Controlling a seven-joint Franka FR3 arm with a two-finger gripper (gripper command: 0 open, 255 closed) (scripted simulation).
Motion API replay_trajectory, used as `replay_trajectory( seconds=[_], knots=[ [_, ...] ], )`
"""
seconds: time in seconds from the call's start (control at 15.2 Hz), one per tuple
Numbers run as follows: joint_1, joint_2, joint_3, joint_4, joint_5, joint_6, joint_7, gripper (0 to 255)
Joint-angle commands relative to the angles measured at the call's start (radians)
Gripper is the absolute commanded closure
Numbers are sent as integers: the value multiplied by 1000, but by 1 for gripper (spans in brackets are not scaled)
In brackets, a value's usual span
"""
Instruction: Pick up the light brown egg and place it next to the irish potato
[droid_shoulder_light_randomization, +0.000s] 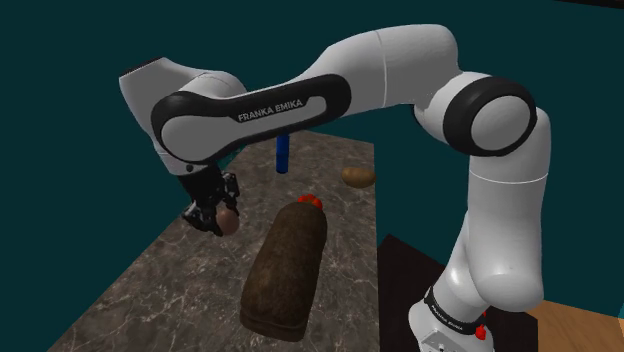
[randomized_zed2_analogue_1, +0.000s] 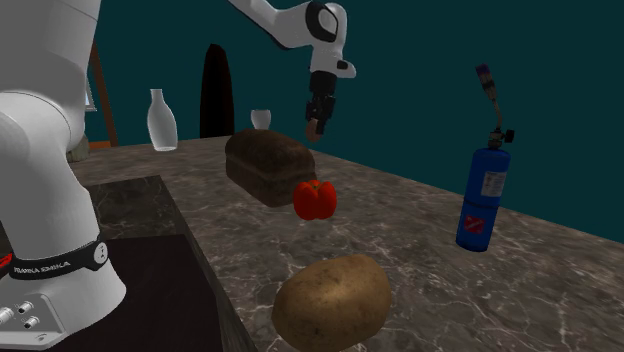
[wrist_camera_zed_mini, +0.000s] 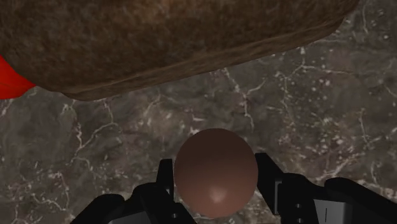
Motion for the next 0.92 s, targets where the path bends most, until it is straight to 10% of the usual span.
replay_trajectory(
  seconds=[0.0, 0.46, 0.86],
  knots=[
    [1, -3, 1, 20, 2, -23, -2, 255],
    [6, -10, 3, 93, 5, -102, -10, 255],
    [-98, -207, -29, -170, 43, -12, -130, 255]
  ],
)
